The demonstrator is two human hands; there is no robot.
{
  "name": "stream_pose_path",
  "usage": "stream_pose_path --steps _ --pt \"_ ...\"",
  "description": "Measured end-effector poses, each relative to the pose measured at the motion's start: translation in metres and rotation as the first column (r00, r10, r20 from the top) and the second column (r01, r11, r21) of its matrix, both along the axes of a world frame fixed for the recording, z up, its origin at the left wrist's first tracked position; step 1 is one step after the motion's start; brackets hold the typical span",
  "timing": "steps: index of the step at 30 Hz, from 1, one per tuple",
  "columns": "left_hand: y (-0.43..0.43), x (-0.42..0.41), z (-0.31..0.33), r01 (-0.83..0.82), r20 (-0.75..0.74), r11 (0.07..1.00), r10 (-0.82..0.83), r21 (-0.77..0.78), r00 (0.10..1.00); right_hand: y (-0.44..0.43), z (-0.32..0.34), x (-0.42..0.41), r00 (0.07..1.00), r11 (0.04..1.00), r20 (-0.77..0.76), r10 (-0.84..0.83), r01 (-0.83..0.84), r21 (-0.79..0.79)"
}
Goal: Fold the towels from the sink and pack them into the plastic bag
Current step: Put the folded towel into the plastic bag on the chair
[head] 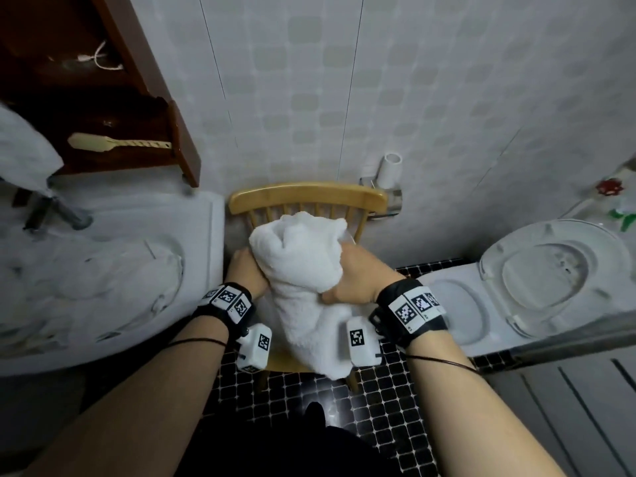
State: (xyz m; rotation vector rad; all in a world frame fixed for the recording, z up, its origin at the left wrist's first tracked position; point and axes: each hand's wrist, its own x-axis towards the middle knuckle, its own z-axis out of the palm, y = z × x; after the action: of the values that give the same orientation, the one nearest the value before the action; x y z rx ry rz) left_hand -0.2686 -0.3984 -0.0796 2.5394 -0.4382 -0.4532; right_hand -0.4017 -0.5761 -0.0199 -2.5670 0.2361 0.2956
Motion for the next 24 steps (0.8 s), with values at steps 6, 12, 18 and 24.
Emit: stream_pose_path --steps 6,12,18,24 --pt "-0.001 -0.004 0.011 0.174 0.058 0.985 -0.174 0.001 0.983 0.013 -0.036 0.01 0.972 0.944 -0.208 0.104 -0.163 -0.288" --pt "0.011 -0.014 -0.01 0.265 0.004 0.961 -0.266 0.08 0.964 0.019 -0.043 0.038 0.997 0.808 -0.071 -0.017 -0.028 -0.589" --pt "0.019 -0.001 -0.013 0.319 -0.057 0.943 -0.315 0.1 0.947 0.026 -0.068 0.057 0.915 0.933 -0.328 0.235 -0.307 -0.188" --pt "0.023 -0.003 -0.003 0.268 -0.057 0.956 -0.263 0.121 0.963 0.012 -0.116 0.073 0.952 0.998 -0.305 0.012 -0.028 -0.047"
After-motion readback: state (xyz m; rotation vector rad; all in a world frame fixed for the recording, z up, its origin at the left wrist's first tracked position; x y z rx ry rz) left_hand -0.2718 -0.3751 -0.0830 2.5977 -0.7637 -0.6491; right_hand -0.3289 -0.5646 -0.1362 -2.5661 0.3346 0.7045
